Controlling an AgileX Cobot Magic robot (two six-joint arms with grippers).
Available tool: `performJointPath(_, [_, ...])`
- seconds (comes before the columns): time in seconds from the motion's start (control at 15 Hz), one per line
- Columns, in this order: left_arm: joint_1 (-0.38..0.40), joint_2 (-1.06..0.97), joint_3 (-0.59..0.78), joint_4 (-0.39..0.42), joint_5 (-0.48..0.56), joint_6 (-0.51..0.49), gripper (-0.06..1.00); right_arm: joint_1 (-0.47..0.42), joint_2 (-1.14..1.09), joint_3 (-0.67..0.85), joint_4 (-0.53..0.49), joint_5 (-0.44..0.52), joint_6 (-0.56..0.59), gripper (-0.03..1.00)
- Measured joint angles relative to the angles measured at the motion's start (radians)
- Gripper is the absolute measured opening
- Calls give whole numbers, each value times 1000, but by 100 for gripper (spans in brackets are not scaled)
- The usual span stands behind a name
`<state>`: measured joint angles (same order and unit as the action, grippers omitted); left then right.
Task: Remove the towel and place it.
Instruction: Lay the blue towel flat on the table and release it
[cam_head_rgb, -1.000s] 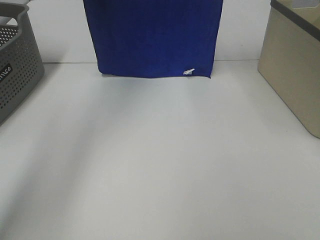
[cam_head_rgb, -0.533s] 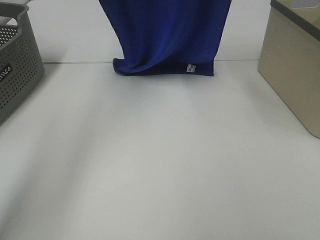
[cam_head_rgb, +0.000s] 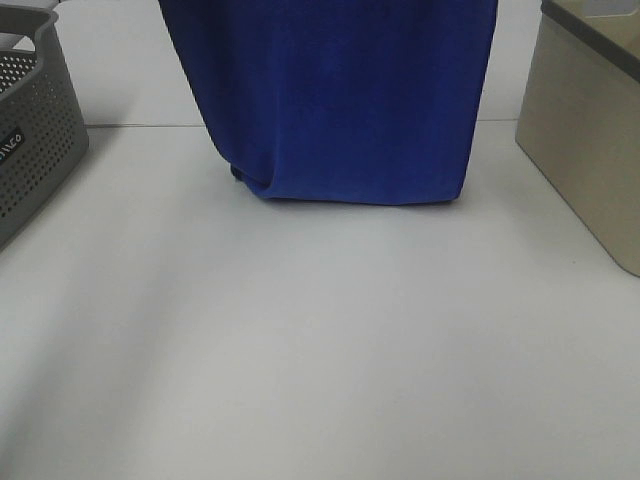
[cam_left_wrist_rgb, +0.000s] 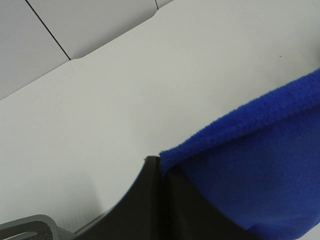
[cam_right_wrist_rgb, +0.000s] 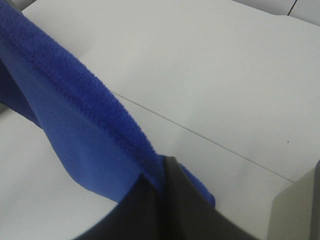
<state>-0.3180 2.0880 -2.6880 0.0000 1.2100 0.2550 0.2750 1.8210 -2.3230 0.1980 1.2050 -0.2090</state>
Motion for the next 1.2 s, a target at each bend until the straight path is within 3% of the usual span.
performJointPath(0.13, [-1,-22,81,-6,0,-12,0,0,-24,67,0,-1,1,2])
performJointPath(0.33, [-1,-126,307,-40,-1,-50,0,1,-90,202,10,-1,18,2])
performJointPath(0.4, [-4,-244,479,-66,-3,-75,0,3,-158,295,32,-3,38,2])
performJointPath(0.93, [-16,-726,985,-142,-35,-158,0,14,-446,586,144,-8,86,2])
performJointPath(1.2, [-16,-890,1237,-208,-52,-208,0,23,-584,802,172,-8,113,2])
